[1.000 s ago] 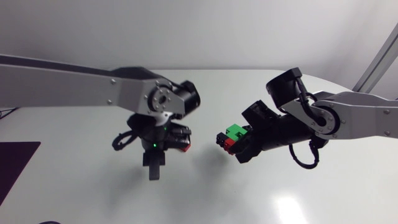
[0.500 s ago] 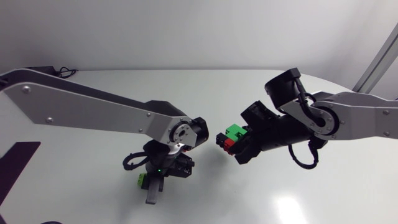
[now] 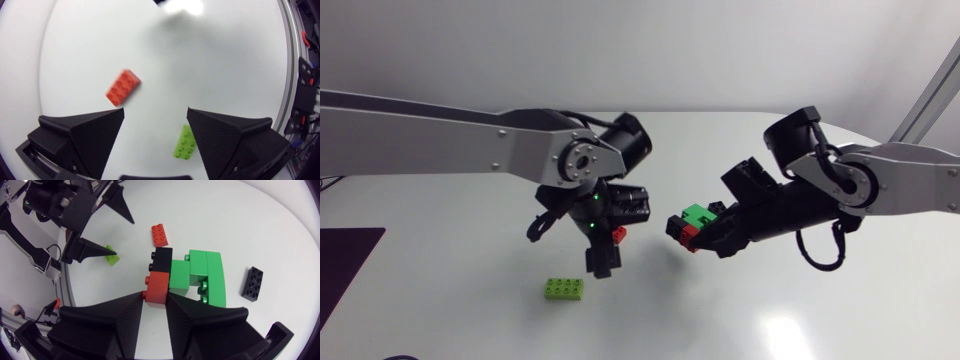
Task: Separate the duplo bricks
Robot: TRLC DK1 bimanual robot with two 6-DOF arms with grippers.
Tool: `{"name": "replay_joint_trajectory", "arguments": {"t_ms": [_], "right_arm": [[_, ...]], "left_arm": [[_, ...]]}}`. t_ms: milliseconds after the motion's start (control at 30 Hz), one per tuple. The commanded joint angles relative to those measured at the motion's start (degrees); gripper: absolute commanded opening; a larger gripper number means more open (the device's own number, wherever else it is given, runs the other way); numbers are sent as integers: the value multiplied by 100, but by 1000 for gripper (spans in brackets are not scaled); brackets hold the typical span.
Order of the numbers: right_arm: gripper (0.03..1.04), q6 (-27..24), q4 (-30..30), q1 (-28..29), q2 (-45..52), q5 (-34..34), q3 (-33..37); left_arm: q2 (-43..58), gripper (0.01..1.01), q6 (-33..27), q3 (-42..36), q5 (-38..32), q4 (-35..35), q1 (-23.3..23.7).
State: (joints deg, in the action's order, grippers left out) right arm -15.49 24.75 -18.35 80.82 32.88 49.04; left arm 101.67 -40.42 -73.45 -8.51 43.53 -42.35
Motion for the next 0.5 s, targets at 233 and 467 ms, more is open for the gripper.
{"name": "replay_joint_trajectory", "arguments": {"t_ms": [233, 467], "right_arm": [[307, -649, 1515, 771, 286, 1493, 765], [307, -983, 2271, 851, 655, 1836, 1117]], "left_arm": [[-1861, 918, -906, 2344, -230, -3456, -687], [-2309, 916, -1591, 3038, -239, -4827, -757]]}}
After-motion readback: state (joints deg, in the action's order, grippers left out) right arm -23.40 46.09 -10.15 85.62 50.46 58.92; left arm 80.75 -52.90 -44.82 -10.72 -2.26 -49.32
